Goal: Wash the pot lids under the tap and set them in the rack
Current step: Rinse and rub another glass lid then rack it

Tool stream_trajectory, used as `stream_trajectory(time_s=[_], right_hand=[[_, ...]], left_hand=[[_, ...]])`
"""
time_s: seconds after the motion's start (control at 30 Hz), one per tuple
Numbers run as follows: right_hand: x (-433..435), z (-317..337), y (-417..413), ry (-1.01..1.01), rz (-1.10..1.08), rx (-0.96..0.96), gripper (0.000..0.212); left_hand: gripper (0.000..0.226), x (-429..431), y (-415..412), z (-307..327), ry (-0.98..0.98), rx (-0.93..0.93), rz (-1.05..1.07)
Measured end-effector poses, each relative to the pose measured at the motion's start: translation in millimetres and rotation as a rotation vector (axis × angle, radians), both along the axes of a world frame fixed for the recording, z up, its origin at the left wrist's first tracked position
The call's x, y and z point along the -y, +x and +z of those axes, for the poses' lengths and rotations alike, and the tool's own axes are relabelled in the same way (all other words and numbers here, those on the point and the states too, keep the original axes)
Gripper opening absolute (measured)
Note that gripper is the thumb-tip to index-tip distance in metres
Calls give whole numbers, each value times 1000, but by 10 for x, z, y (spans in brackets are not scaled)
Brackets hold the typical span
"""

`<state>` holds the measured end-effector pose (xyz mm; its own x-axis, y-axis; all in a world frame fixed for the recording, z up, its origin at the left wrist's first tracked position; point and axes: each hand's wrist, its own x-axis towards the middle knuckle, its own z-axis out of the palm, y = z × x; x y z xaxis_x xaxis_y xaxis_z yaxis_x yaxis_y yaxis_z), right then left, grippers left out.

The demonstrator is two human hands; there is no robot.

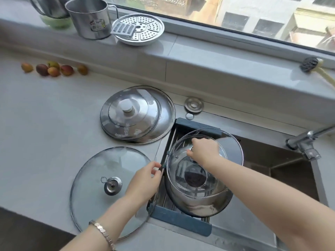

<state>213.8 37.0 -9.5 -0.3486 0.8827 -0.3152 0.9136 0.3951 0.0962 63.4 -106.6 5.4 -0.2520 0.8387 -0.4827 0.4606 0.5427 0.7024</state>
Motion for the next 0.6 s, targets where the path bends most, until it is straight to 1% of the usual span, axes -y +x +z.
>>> stream_trajectory(time_s=[0.07, 0.13, 0.17, 0.2, 0.23, 0.3, 0.33, 0.37, 0.43, 0.47, 0.53, 0.6], right_hand=[[13, -45, 19, -16, -43, -54, 39], [-11, -56, 88, -74, -106, -141, 49], [-23, -41, 136, -119, -130, -193, 53], [-30, -17, 189, -171, -143, -243, 56], [-29, 17, 237, -216, -147, -281, 58], [0, 102, 312, -239, -122, -283, 55], [27, 148, 336, -212, -102, -269, 51], [63, 187, 353, -178, -87, -277, 46], [162, 271, 371, -153, -83, -362, 37], [222, 310, 373, -165, -84, -410, 34], [355, 363, 366, -198, -64, -467, 29], [479, 380, 365, -228, -47, -491, 26]], left_hand=[[17, -3, -15, -48, -20, -11, 0], [15, 7, -18, -75, -31, -29, -15], [16, 22, -29, -94, -39, -84, -48], [20, 33, -51, -106, -60, -191, -103], [26, 40, -85, -107, -92, -359, -176], [31, 58, -193, -94, -219, -718, -343], [34, 66, -256, -79, -314, -821, -391], [37, 77, -322, -74, -414, -882, -411], [44, 113, -451, -77, -576, -906, -389], [46, 130, -503, -88, -621, -894, -368], [46, 153, -576, -124, -635, -847, -338], [41, 154, -614, -148, -598, -823, -348]])
